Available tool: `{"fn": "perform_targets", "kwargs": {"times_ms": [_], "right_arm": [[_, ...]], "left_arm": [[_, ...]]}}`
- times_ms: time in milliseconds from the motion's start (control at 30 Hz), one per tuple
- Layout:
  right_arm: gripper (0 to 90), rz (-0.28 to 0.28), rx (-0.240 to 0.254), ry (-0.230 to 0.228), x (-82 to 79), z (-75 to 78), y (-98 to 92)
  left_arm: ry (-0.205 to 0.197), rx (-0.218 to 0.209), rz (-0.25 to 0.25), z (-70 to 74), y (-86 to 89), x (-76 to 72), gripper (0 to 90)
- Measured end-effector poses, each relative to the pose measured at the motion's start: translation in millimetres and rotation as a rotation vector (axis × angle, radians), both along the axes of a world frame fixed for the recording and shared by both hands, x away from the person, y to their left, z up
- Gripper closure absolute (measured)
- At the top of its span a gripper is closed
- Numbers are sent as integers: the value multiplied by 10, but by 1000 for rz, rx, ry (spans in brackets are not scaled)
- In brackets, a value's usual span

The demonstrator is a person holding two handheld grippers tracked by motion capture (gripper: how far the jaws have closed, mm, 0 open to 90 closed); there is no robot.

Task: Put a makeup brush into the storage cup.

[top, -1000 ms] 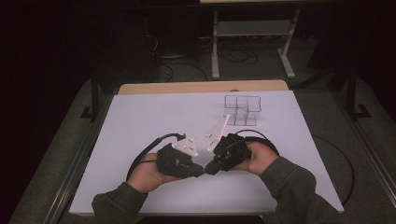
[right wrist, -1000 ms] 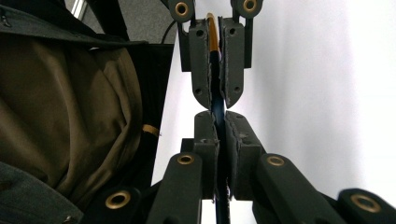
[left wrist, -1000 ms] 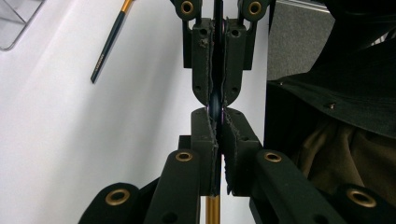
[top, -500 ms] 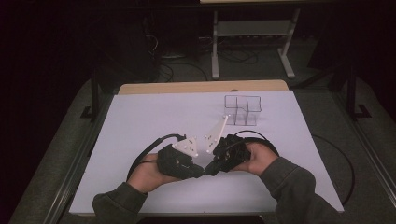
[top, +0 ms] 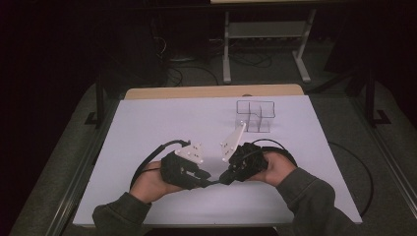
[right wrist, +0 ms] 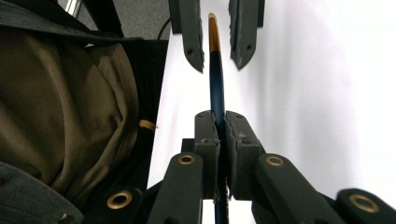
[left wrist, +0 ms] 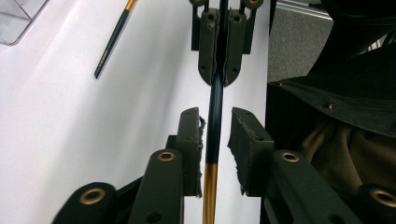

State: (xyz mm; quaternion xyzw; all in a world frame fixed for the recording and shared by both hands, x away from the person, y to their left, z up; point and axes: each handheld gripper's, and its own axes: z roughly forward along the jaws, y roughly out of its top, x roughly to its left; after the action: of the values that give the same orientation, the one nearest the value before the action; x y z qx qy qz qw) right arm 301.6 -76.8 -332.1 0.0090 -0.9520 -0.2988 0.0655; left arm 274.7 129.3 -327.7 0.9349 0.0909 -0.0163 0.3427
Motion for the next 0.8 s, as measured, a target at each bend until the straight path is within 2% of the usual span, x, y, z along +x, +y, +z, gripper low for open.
{"fn": "perform_targets", "kwargs": {"times_ms": [333,800], "right_arm": [[837,-37,46,-19,-11,-40,-159],[837,-77,125,-31,-49,-87,-350]], "left_arm": [[8,-13,32,-27,96,-12,622],[5,3,42,-86,192,6,574]]}}
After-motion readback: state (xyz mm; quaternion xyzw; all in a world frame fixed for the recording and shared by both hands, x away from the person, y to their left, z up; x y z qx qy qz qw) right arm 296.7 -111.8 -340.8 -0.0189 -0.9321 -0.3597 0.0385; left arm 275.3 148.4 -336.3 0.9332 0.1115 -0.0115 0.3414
